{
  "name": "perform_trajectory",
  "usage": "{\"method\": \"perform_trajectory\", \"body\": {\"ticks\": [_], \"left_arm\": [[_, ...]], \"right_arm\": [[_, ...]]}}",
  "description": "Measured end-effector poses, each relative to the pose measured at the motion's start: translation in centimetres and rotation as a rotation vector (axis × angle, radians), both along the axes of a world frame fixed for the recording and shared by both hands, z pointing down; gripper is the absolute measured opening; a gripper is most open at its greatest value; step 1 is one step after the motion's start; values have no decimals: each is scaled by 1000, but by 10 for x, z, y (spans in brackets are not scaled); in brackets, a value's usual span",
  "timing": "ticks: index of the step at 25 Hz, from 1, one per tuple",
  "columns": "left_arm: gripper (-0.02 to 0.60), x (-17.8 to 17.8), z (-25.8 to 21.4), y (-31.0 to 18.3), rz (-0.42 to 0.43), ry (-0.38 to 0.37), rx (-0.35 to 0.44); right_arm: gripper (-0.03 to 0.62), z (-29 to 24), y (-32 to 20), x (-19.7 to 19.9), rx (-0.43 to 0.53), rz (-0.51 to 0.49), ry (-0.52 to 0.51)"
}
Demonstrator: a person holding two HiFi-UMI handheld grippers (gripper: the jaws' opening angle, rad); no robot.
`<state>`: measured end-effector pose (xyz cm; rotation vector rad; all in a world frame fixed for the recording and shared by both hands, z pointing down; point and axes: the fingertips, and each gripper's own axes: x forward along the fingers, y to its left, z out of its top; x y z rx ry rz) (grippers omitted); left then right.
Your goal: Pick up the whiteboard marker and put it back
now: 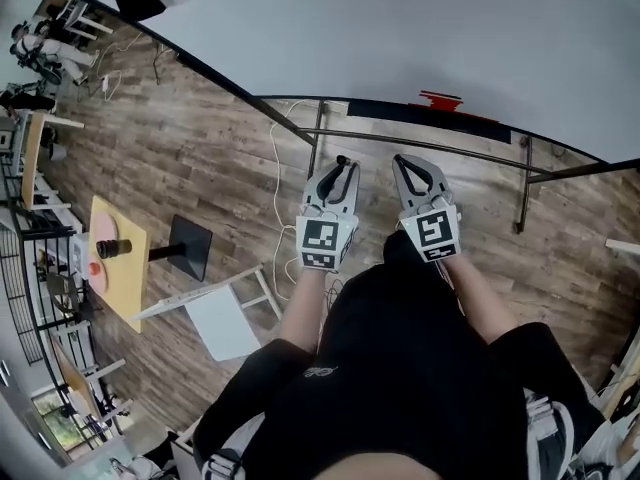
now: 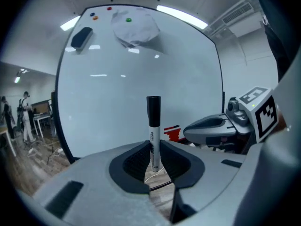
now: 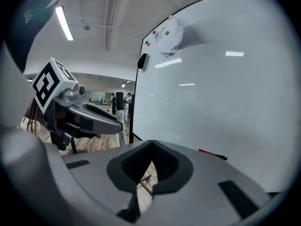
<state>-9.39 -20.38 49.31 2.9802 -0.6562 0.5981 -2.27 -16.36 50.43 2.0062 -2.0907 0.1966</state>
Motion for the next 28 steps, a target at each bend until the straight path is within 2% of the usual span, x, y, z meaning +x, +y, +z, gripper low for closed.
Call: {"method": "perform_trajectory", "body": {"ticks": [4,8,11,15,21,25,28], "left_arm": [[67,41,11,-3,94,-115,58],[67,73,13,-8,130,-166,109],[67,84,17,-11,149,-214,133],[67,97,33,-19,187,-348,195],[66,111,63,-24,273,-536,278],[67,119,83,-33,336,-683,394],[67,129,94,-39,379,-745,427]], "right_arm": [[3,8,0,37,9,58,-51],[3,14,5,66,2,94,-57],[3,15,11,84,14,111,-90],[3,22,19,106,11,156,-107],[3,26,26,118,7,216,-111],[3,33,29,130,-13,257,-114],[3,39,31,137,-37,287,-112]]}}
